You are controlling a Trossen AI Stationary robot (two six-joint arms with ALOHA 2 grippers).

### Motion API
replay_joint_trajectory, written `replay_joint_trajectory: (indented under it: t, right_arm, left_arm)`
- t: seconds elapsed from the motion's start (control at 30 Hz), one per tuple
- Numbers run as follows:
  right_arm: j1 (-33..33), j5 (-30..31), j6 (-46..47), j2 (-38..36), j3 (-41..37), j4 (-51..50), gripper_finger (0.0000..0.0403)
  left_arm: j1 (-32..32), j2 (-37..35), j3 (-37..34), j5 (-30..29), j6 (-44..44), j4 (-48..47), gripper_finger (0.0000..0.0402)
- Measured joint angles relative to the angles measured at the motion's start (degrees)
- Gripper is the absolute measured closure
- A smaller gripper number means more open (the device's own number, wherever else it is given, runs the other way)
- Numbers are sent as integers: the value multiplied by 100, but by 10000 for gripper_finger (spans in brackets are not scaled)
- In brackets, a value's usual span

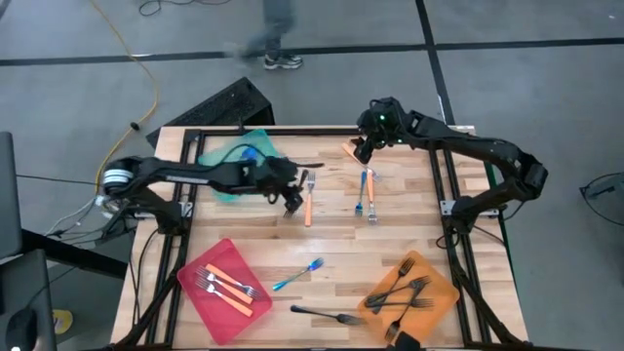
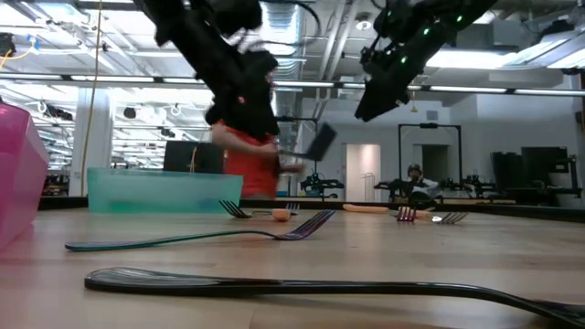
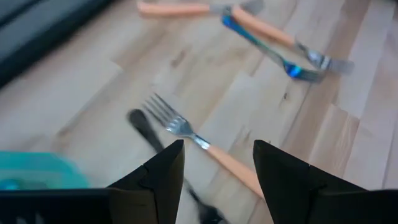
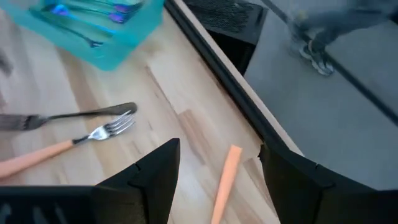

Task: Sort silverware by color (type)
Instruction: Adjust the forks on the table

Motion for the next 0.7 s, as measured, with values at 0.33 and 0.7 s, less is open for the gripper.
replay_joint_trajectory:
  t: [0.33,0.7]
  right_arm:
    - [-158,471,1002,1226,-11,33,159]
    - [-12,882,1720,1670,-11,-375,159]
  left_arm:
    - [-2,428,282,442,200,30,226]
    - [-2,232,282,422,374,85,226]
